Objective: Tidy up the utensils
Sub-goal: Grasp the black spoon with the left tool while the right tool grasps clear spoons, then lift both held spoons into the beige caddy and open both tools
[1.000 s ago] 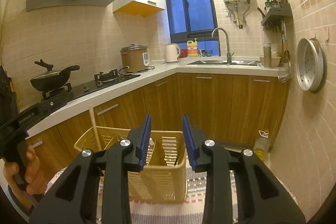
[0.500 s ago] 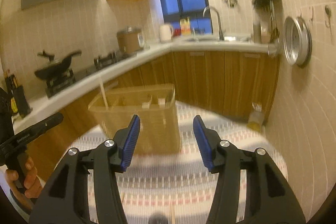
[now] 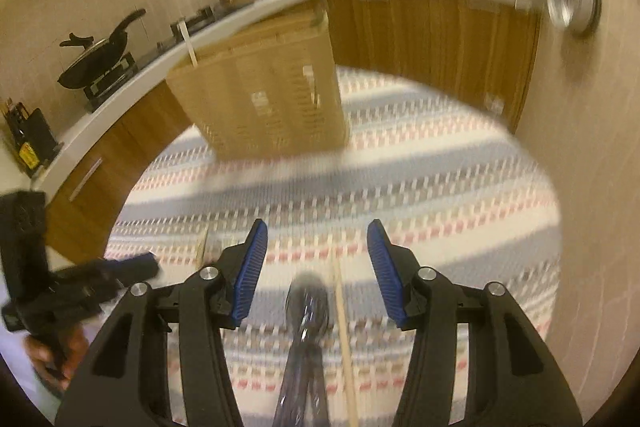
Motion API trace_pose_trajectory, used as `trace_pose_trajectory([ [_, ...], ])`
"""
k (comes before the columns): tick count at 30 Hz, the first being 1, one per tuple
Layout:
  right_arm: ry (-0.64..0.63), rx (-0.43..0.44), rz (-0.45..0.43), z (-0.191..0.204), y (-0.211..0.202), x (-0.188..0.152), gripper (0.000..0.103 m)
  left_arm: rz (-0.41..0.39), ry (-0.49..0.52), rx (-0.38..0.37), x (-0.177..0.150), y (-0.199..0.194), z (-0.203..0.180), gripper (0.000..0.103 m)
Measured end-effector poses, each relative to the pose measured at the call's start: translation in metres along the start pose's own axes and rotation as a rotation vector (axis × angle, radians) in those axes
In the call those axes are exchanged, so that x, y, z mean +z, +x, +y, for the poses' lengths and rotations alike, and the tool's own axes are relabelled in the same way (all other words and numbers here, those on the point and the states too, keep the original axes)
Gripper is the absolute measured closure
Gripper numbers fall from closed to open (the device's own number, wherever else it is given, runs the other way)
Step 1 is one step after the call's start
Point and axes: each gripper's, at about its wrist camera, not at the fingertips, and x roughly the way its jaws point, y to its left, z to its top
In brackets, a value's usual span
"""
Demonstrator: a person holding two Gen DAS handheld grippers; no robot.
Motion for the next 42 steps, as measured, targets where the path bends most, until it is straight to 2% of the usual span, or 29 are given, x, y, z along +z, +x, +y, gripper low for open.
trace_pose_trajectory([
  [3, 0.035, 0.042, 0.102, -0.005, 0.009, -0.006, 0.067, 0.053, -0.006, -0.037, -0.008, 0.014, -0.008, 0.073],
  [6, 0.031, 0.052, 0.175, -0.004, 0.015, -0.018, 0.070, 0.076, 0.011, -0.030, -0.014, 0.025, -0.017, 0.073],
  [7, 0.027, 0.063, 0.201, -0.003, 0.017, -0.023, 0.073, 0.086, 0.018, -0.022, -0.016, 0.028, -0.020, 0.073],
  [12, 0.014, 0.071, 0.256, 0.003, 0.019, -0.044, 0.073, 0.107, 0.061, 0.041, -0.019, 0.042, -0.033, 0.073],
  [20, -0.054, -0.001, 0.292, 0.019, 0.033, -0.056, 0.073, 0.131, 0.108, 0.090, -0.023, 0.064, -0.046, 0.073],
  [22, -0.069, -0.014, 0.300, 0.023, 0.037, -0.056, 0.080, 0.134, 0.108, 0.091, -0.023, 0.064, -0.046, 0.073],
  [26, -0.084, -0.035, 0.297, 0.024, 0.042, -0.056, 0.087, 0.147, 0.114, 0.103, -0.022, 0.067, -0.043, 0.073],
  [27, -0.086, -0.039, 0.294, 0.024, 0.043, -0.056, 0.092, 0.150, 0.113, 0.103, -0.022, 0.068, -0.042, 0.073],
  [31, -0.072, -0.032, 0.289, 0.019, 0.042, -0.054, 0.093, 0.155, 0.106, 0.109, -0.019, 0.069, -0.041, 0.073],
  [34, -0.061, -0.016, 0.282, 0.015, 0.039, -0.054, 0.093, 0.154, 0.107, 0.141, -0.016, 0.072, -0.041, 0.084],
  [35, -0.060, -0.015, 0.280, 0.015, 0.038, -0.054, 0.093, 0.156, 0.105, 0.149, -0.016, 0.073, -0.039, 0.094],
  [38, -0.052, -0.006, 0.269, 0.013, 0.035, -0.053, 0.093, 0.156, 0.076, 0.130, -0.014, 0.073, -0.033, 0.099],
  [42, -0.049, 0.002, 0.248, 0.012, 0.030, -0.052, 0.093, 0.126, 0.052, 0.074, -0.015, 0.065, -0.028, 0.099],
])
